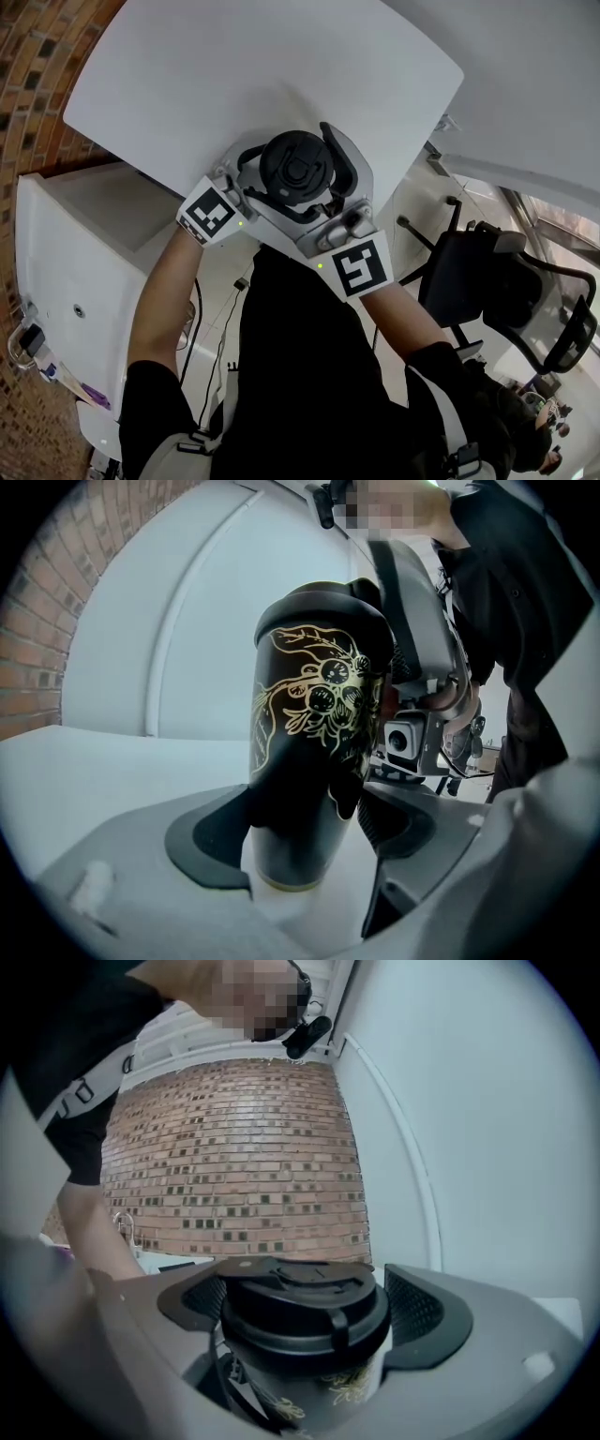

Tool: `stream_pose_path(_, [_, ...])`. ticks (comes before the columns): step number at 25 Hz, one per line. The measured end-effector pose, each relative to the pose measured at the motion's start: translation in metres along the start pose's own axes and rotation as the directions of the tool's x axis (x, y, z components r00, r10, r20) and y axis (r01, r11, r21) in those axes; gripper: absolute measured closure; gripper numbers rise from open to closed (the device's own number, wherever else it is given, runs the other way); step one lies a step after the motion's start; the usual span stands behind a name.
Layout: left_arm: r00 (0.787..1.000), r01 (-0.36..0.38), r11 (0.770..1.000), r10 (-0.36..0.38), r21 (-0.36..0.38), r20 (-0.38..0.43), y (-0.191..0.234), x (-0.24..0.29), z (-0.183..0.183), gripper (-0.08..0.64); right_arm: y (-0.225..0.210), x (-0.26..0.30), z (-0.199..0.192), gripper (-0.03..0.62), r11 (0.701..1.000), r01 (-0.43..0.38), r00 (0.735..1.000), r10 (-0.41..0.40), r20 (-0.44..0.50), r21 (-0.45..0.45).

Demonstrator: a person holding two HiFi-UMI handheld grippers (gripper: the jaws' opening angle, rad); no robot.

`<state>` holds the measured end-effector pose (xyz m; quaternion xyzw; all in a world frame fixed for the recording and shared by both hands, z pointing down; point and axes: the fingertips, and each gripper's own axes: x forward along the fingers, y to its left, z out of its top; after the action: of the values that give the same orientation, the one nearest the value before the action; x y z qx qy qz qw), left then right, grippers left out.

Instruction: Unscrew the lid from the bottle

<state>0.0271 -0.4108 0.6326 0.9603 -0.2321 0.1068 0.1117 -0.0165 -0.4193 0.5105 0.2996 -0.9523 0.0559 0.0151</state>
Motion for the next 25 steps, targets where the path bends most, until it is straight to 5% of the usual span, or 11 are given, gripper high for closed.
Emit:
stream_pose_path(4, [1.000, 0.008, 1.000, -0.008, 0.003, 0.001, 0.000, 0.000, 0.000, 0.198, -0.001, 0.002, -0.003, 0.127, 1.000, -0.002, 1.000, 0.002, -0.030, -0.005])
stream_pose_path(11, [1.000, 0.011, 1.000, -0.011, 0.005, -0.009, -0.002, 0.002, -0.001, 0.198, 0.006, -0.004, -0.010, 0.126, 0.977, -0.213, 0.975, 0.212, -0.069, -0.010])
stream_pose_path(17, [1.000, 0.006, 1.000, -0.006, 0.001, 0.003, -0.003, 0.001, -0.001, 0.198, 0.015, -0.007, -0.009, 0.117, 0.887, -0.462, 0.884, 0.461, -0.080, 0.005])
stream_pose_path(25, [0.999, 0.044, 0.999, -0.044, 0.010, 0.000, -0.004, 0.001, -0.001, 0.198, 0.021, -0.012, -0.010, 0.117, 0.761, -0.648, 0.755, 0.646, -0.112, 0.024])
